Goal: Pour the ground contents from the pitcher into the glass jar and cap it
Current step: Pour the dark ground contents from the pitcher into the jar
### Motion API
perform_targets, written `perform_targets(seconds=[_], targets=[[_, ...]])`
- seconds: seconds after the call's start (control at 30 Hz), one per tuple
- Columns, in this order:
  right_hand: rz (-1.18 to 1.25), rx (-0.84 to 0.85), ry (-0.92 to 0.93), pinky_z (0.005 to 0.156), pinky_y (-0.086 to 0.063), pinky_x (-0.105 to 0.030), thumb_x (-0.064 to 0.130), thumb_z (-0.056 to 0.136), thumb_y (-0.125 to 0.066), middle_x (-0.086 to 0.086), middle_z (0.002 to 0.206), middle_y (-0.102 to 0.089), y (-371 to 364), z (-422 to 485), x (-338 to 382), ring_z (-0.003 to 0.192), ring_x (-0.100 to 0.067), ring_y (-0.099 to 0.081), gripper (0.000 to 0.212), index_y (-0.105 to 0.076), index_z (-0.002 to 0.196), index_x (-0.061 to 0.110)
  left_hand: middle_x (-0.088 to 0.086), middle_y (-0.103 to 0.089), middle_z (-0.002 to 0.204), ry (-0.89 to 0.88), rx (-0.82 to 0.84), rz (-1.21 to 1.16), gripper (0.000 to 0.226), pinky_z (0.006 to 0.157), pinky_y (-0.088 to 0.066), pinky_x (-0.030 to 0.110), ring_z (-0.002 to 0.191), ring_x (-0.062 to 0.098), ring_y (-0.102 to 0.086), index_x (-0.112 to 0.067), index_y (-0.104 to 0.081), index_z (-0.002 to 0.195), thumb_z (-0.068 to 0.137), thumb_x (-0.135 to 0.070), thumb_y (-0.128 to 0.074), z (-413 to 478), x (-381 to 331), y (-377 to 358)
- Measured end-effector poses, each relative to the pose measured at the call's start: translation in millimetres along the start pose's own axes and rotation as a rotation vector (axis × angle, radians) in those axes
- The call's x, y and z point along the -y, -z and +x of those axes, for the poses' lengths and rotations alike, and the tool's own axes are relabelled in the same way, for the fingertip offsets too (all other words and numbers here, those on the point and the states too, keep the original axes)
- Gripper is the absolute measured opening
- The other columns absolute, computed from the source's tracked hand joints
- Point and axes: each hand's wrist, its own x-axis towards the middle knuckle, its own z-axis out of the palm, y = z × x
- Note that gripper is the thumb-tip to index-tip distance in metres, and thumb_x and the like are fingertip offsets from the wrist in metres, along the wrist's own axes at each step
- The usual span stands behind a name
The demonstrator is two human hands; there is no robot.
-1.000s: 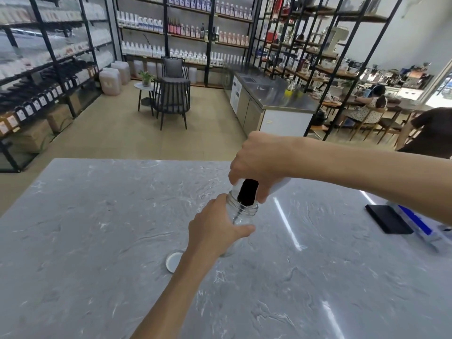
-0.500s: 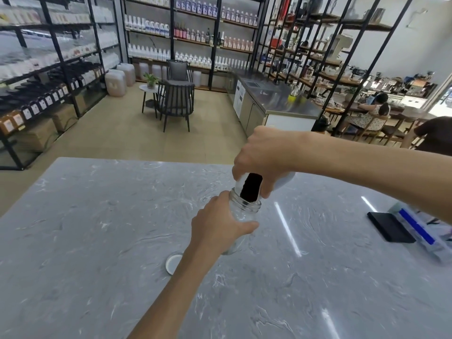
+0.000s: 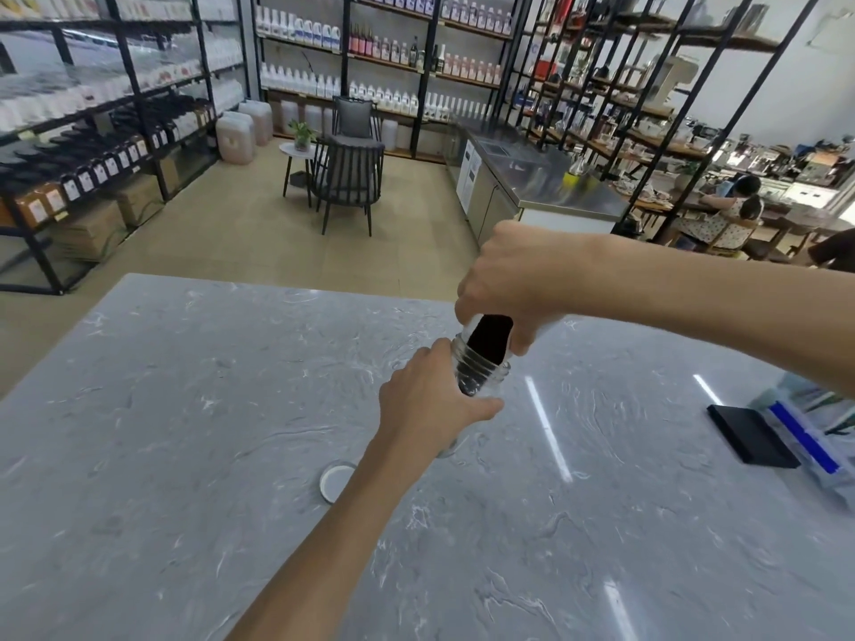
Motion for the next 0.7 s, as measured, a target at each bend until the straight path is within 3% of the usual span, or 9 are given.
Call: perform_targets(seconds=[0.17, 0.3, 0.47, 0.7], targets=[[-0.021, 0.025, -0.002, 0.066, -0.032, -0.031, 0.066, 0.075, -0.071, 0.011, 0.108, -0.068, 3.9, -0.5, -6.0, 0.082, -0.022, -0.053, 0.064, -0.051, 0.131, 0.043, -0.004, -0.064, 0.107, -0.003, -0.008, 0.007, 0.068, 0.073, -0.043, 0.036, 0.096, 0.024, -0.064, -0.025, -0.054, 0.117, 0.068, -0.066, -0.078, 5.6, -2.9, 4.8], [-0.029, 0.013, 0.003, 0.064, -0.03, -0.031, 0.066, 0.074, -0.071, 0.012, 0.107, -0.069, 5.5, -1.6, -10.7, 0.091, -0.022, -0.063, 0.067, -0.05, 0.133, 0.042, -0.003, -0.064, 0.106, -0.02, -0.036, 0.012, 0.068, 0.071, -0.038, 0.035, 0.087, 0.02, -0.056, -0.025, -0.053, 0.116, 0.068, -0.066, -0.079, 7.2, -5.7, 9.6], [-0.058, -0.002, -0.001, 0.062, -0.03, -0.031, 0.065, 0.074, -0.073, 0.011, 0.102, -0.069, 3.5, -2.8, -10.1, 0.079, -0.022, -0.055, 0.059, -0.054, 0.124, 0.04, -0.003, -0.064, 0.108, -0.018, -0.03, 0.018, 0.069, 0.072, -0.038, 0.035, 0.088, 0.021, -0.057, -0.025, -0.053, 0.117, 0.068, -0.066, -0.079, 6.4, -6.8, 11.8], [-0.081, 0.012, 0.0, 0.058, -0.027, -0.03, 0.066, 0.073, -0.072, 0.01, 0.098, -0.069, 2.5, -5.5, -9.3, 0.078, -0.022, -0.057, 0.057, -0.055, 0.119, 0.039, -0.003, -0.065, 0.108, -0.028, -0.028, 0.011, 0.069, 0.072, -0.039, 0.035, 0.093, 0.023, -0.062, -0.024, -0.053, 0.118, 0.069, -0.065, -0.079, 3.7, -9.0, 10.4]])
